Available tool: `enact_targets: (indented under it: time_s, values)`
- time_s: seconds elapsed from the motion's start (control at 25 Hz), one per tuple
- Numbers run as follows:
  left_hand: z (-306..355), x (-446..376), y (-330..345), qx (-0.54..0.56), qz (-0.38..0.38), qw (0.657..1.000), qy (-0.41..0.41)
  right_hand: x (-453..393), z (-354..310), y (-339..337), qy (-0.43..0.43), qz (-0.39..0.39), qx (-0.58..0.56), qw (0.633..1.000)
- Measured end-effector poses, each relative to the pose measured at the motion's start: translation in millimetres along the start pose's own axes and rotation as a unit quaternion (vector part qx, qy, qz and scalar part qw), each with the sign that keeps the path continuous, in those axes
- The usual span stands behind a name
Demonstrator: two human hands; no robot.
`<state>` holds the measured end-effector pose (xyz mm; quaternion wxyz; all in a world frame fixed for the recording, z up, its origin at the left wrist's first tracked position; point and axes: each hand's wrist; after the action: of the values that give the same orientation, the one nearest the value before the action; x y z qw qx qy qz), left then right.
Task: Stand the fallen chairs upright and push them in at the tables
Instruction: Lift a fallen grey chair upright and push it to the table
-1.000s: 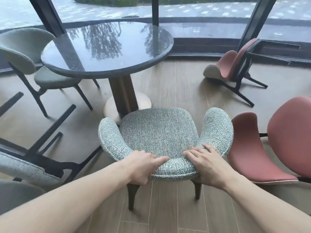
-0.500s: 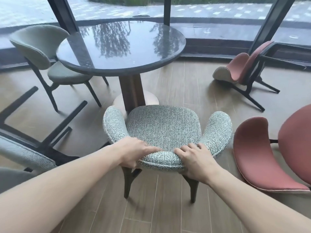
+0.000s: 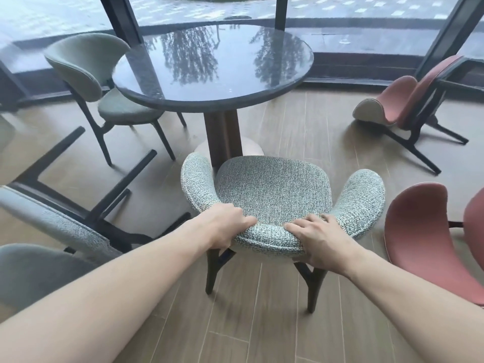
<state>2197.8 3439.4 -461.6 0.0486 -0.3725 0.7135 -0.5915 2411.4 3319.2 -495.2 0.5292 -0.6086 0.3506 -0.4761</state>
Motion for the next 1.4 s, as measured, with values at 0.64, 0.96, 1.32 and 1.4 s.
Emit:
enact_targets:
  time_s: [0.64, 0.96, 1.32, 1.4]
  values:
    - [1, 32, 17, 0.073, 0.039, 0.997, -0.01, 0, -27, -21, -0.032, -0.012, 0.033, 0.999]
    - [6, 47, 25, 0.044, 0.038, 0.996, -0.07, -4, -52, -14, 0.02, 0.013, 0.025, 0.999]
    - [14, 78, -19, 0.623, 0.004, 0.764, -0.167, -2, -78, -77, 0.085, -0.202, -0.145, 0.965]
    - [6, 87, -43, 0.714, 0.072, 0.67, -0.19, -3, -78, -112, 0.076, -0.139, -0.222, 0.962]
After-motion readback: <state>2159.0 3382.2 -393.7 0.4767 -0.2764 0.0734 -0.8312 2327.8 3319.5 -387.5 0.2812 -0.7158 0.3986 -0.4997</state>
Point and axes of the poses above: each hand's wrist, its own x-axis away from the middle knuckle, its own y-axis out of the palm, z = x × y, and after that the axes turned 7 degrees about -y, right-handed
